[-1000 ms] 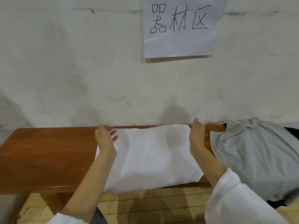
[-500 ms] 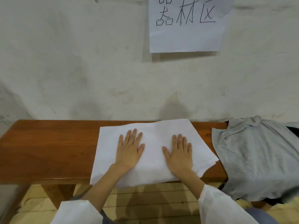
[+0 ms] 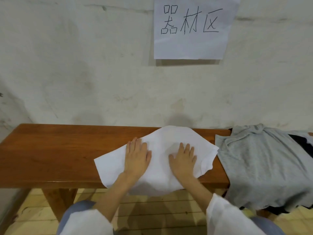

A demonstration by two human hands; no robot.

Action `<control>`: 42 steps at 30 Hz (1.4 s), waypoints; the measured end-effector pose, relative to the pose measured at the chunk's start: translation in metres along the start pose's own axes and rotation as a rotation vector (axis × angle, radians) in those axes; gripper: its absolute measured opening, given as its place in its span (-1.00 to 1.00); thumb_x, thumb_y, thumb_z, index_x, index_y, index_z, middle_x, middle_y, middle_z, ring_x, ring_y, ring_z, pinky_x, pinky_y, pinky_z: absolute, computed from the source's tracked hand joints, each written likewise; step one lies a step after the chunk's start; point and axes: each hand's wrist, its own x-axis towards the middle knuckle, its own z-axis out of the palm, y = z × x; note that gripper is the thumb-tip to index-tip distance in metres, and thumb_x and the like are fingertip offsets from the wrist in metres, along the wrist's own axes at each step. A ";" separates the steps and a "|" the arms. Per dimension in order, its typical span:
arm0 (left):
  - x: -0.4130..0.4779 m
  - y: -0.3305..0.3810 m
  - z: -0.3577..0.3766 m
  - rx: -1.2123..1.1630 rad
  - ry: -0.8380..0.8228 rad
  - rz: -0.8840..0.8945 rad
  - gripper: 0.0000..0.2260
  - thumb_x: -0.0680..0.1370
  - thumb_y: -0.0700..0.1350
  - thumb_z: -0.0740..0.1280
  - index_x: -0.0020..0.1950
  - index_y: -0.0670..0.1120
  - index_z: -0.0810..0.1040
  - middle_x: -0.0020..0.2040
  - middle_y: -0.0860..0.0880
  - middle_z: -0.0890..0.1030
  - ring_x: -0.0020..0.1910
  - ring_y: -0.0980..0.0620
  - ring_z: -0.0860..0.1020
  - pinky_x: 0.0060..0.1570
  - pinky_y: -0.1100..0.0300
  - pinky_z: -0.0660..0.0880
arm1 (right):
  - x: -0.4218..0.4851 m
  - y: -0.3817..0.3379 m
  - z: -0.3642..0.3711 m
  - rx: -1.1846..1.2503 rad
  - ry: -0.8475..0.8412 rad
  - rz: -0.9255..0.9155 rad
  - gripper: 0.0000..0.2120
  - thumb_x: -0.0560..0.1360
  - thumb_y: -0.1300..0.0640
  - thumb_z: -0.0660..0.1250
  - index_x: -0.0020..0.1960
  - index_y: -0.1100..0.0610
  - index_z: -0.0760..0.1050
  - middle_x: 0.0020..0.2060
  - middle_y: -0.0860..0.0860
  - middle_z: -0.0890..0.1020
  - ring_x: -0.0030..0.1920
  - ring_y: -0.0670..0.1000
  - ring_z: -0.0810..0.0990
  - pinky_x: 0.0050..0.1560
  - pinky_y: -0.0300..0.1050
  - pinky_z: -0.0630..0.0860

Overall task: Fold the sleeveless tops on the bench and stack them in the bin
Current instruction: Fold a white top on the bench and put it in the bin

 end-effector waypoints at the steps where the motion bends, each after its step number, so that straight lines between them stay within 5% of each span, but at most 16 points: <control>1: 0.007 -0.003 0.001 -0.015 -0.075 0.066 -0.54 0.55 0.07 -0.01 0.15 -0.13 0.56 0.28 -0.19 0.52 0.34 -0.20 0.43 0.35 -0.14 0.28 | -0.010 -0.005 0.008 0.052 0.023 0.077 -0.38 0.63 -0.12 -0.03 0.55 0.14 -0.18 0.54 0.14 -0.13 0.53 0.19 -0.18 0.48 0.10 -0.21; 4: 0.016 -0.002 0.009 -0.001 -0.157 0.170 -0.29 0.49 0.19 -0.32 0.50 -0.02 0.25 0.55 -0.05 0.16 0.54 -0.04 0.04 0.47 -0.04 -0.19 | -0.018 -0.004 0.029 -0.010 0.093 0.146 -0.32 0.61 -0.19 -0.11 0.54 0.17 -0.25 0.54 0.16 -0.16 0.53 0.20 -0.19 0.48 0.06 -0.26; 6: 0.011 0.000 0.011 0.026 -0.154 0.088 -0.26 0.45 0.20 -0.41 0.55 0.01 0.09 0.57 -0.03 0.05 0.55 -0.02 -0.05 0.46 -0.01 -0.32 | -0.010 0.002 0.032 -0.093 0.114 0.101 -0.29 0.59 -0.24 -0.17 0.54 0.17 -0.29 0.54 0.16 -0.19 0.53 0.19 -0.21 0.46 0.05 -0.31; 12: -0.028 0.032 0.016 -0.065 -0.075 -0.326 -0.33 0.51 0.19 -0.34 0.58 -0.04 -0.04 0.57 -0.12 -0.07 0.55 -0.12 -0.11 0.45 -0.10 -0.29 | 0.030 0.022 0.020 -0.203 0.003 -0.336 -0.08 0.34 -0.40 -0.44 0.55 0.12 -0.24 0.54 0.09 -0.22 0.53 0.07 -0.28 0.46 -0.02 -0.36; 17: -0.039 0.048 -0.007 0.012 -0.239 -0.395 -0.42 0.61 0.21 -0.06 0.55 -0.06 -0.01 0.56 -0.17 -0.02 0.53 -0.23 -0.05 0.44 -0.21 -0.13 | 0.046 0.036 0.007 -0.242 -0.084 -0.562 -0.08 0.32 -0.42 -0.38 0.55 0.06 -0.22 0.54 0.01 -0.21 0.52 -0.01 -0.29 0.46 -0.11 -0.37; 19: -0.019 0.038 -0.018 0.059 -0.179 -0.313 -0.46 0.61 0.17 0.02 0.51 -0.08 0.11 0.53 -0.17 0.09 0.52 -0.23 0.01 0.45 -0.17 -0.07 | 0.046 0.039 0.001 -0.214 -0.061 -0.573 -0.03 0.31 -0.46 -0.44 0.55 0.09 -0.21 0.54 0.00 -0.21 0.52 -0.02 -0.28 0.46 -0.12 -0.36; 22: 0.019 0.014 -0.011 0.012 -0.085 0.046 -0.51 0.63 0.12 -0.01 0.49 -0.11 0.20 0.54 -0.14 0.11 0.54 -0.14 -0.02 0.48 -0.03 -0.13 | 0.042 0.049 -0.005 -0.194 -0.001 -0.485 -0.11 0.36 -0.35 -0.52 0.54 0.14 -0.25 0.52 0.01 -0.24 0.52 0.00 -0.28 0.47 -0.13 -0.34; 26: 0.036 -0.003 0.004 0.056 -0.211 0.442 -0.16 0.42 0.29 -0.55 0.57 -0.03 -0.01 0.58 -0.03 -0.06 0.54 0.02 -0.16 0.44 0.12 -0.33 | 0.040 0.059 -0.003 -0.200 -0.077 -0.462 -0.14 0.38 -0.35 -0.49 0.54 0.13 -0.26 0.54 0.04 -0.21 0.52 -0.02 -0.28 0.45 -0.14 -0.34; 34: -0.024 0.009 0.011 -0.051 -0.217 0.267 -0.22 0.39 0.35 -0.51 0.56 0.05 -0.19 0.56 0.06 -0.21 0.51 0.09 -0.29 0.49 0.00 -0.28 | 0.018 0.074 -0.001 -0.272 -0.099 -0.617 -0.20 0.34 -0.39 -0.56 0.50 -0.06 -0.37 0.48 -0.05 -0.36 0.50 -0.02 -0.35 0.46 -0.10 -0.37; 39: -0.046 0.001 0.009 -0.053 -0.264 0.297 -0.30 0.47 0.40 -0.29 0.47 0.06 -0.36 0.51 0.10 -0.33 0.49 0.11 -0.35 0.47 0.05 -0.35 | -0.006 0.082 0.001 -0.316 -0.124 -0.626 -0.26 0.40 -0.46 -0.33 0.48 -0.18 -0.40 0.47 -0.07 -0.41 0.47 -0.01 -0.43 0.46 -0.04 -0.38; 42: -0.054 -0.007 0.005 0.002 -0.288 0.376 -0.19 0.51 0.41 -0.04 0.45 -0.02 -0.42 0.48 0.08 -0.40 0.48 0.09 -0.37 0.44 0.08 -0.39 | -0.015 0.085 0.001 -0.361 -0.147 -0.640 -0.17 0.41 -0.51 -0.13 0.48 -0.17 -0.43 0.45 -0.07 -0.45 0.47 0.00 -0.45 0.46 -0.02 -0.37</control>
